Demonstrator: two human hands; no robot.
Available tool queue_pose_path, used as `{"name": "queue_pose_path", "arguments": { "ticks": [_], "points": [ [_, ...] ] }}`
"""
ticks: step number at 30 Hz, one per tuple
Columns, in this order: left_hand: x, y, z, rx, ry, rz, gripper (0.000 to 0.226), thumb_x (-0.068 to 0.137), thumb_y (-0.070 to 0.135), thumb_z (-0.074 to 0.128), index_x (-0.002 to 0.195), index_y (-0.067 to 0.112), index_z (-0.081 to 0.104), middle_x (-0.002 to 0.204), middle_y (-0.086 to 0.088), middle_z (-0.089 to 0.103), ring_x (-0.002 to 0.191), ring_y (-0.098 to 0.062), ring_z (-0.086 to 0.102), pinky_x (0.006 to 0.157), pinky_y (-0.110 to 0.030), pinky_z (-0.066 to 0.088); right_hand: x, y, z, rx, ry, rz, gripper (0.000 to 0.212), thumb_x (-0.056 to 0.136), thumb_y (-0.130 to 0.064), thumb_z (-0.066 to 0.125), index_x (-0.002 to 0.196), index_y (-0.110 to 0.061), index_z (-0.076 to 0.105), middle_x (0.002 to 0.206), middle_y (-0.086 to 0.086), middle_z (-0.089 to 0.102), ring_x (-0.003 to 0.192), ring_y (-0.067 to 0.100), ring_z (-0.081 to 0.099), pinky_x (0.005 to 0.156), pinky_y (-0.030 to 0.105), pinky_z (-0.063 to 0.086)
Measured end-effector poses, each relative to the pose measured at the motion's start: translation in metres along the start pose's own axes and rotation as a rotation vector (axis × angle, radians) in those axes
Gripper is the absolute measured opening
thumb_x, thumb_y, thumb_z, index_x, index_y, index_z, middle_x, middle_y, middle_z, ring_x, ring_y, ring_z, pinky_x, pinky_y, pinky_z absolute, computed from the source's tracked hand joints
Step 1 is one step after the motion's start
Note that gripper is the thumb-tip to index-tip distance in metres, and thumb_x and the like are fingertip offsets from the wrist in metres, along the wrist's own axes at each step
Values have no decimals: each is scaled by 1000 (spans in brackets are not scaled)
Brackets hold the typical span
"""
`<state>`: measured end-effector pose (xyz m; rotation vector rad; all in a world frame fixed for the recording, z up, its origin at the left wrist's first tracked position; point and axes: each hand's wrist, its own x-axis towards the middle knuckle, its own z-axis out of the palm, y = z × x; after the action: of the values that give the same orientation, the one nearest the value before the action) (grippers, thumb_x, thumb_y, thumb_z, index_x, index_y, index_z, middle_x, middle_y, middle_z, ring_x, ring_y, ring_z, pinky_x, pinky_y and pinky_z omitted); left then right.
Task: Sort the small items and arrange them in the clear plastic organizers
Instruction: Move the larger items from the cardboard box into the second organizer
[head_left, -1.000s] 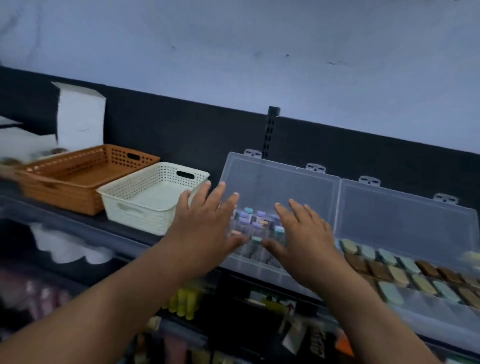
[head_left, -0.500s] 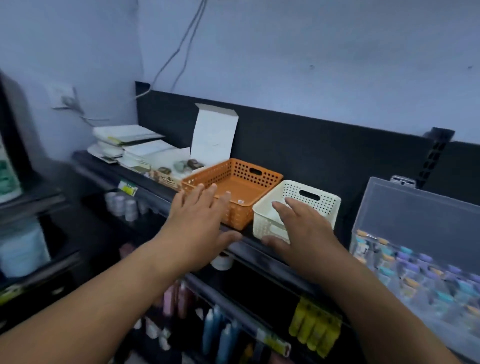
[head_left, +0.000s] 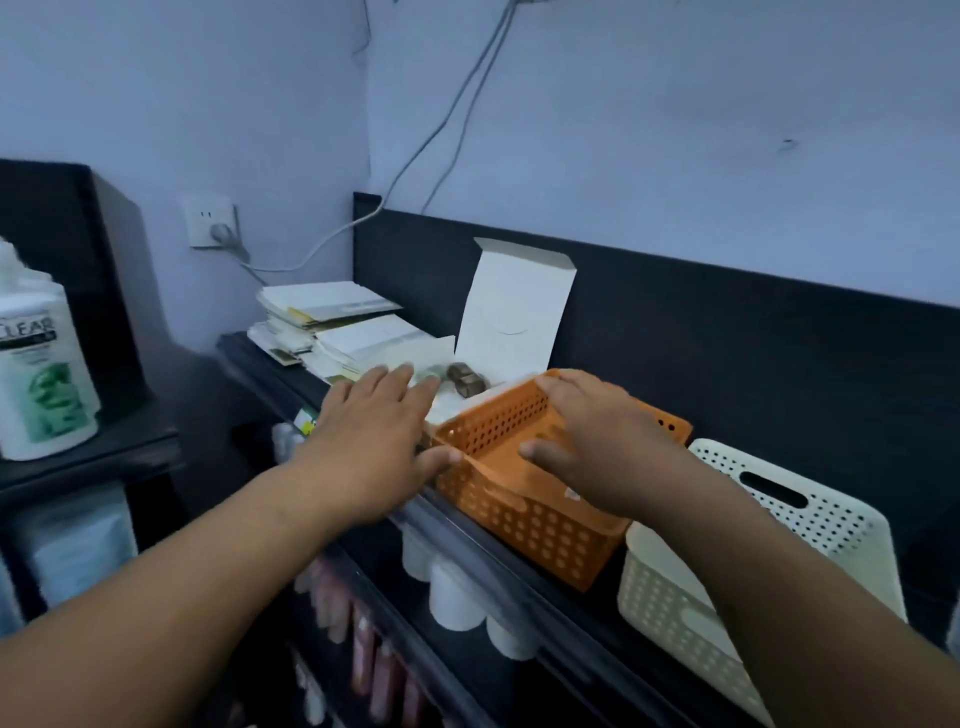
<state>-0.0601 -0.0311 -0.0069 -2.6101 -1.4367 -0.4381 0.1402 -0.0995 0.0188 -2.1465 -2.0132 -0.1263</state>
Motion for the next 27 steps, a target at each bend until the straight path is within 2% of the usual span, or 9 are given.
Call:
{"name": "queue_pose_path", "arguments": {
  "ticks": [6,11,16,21,25,27],
  "points": [
    [62,-29,18,-44,-28,-81,80,89,64,41,152,27,10,160,-3,9,146,-22,13,116,-43,14,71,10,7,4,-52,-40,73,92,-57,49,152,-30,19,160,-3,16,144,23,22,113,42,26],
    [118,-56,40,-66,-76,-42,77,90,61,43,151,24,13,159,-4,14,144,-24,19,115,-40,21,125,9,18,-14,-126,-27,71,92,-53,52,151,-27,23,158,-3,21,142,24,27,111,43,33],
    [183,-83,66,-135,-104,67,71,90,54,49,147,21,24,151,-4,31,136,-24,33,109,-37,31,183,4,32,-16,-159,63,69,93,-49,54,151,-26,25,156,-2,25,139,22,32,109,42,36],
    [249,-106,94,-204,-204,218,64,88,46,58,142,22,33,145,-2,38,129,-22,41,104,-35,38,236,-1,50,-42,-235,175,69,93,-46,55,150,-21,26,153,2,32,137,23,37,109,37,35],
    [290,-107,116,-245,-241,396,57,87,40,61,137,18,41,141,-4,44,127,-22,43,103,-35,39,268,-1,67,-95,-340,315,63,90,-41,61,144,-18,38,142,4,46,128,25,46,101,39,43],
    [306,-103,127,-249,-280,488,51,89,37,59,133,16,46,137,-5,47,125,-23,44,101,-35,40,280,0,74,-114,-385,368,48,88,-36,63,131,-18,50,129,4,55,120,25,52,95,38,47]
  ]
}}
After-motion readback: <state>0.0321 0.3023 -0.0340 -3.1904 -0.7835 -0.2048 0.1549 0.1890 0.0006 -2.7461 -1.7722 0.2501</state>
